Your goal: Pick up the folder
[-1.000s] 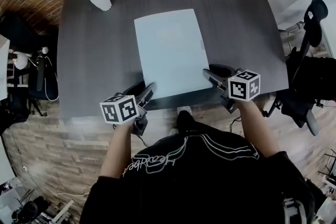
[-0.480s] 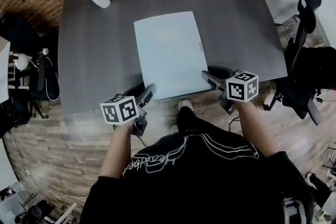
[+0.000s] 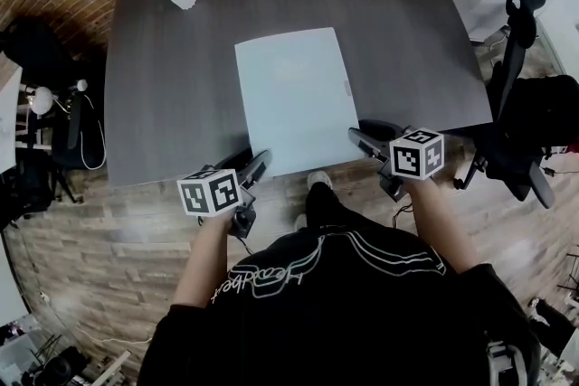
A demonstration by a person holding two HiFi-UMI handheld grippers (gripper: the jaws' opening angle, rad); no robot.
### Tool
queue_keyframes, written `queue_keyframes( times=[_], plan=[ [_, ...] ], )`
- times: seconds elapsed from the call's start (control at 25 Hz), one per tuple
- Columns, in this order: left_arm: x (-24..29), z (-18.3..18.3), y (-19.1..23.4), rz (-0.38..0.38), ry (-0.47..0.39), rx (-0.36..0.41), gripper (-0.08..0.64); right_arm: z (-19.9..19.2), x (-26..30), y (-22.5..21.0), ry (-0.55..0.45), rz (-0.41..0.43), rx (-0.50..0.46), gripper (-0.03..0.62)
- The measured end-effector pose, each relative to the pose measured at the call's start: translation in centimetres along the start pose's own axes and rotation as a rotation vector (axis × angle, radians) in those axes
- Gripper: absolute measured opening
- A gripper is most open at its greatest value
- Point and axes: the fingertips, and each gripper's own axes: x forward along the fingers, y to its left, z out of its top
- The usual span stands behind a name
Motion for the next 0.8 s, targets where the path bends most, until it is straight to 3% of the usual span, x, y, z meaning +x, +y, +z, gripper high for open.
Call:
queue_keyframes(
  times=[0.8],
  plan=[
    [-2.3, -3.5, -0.5, -0.017, 0.025, -0.006, 0.206, -3.4, -1.7, 2.5, -0.003, -0.001, 0.035, 0.129]
  ],
)
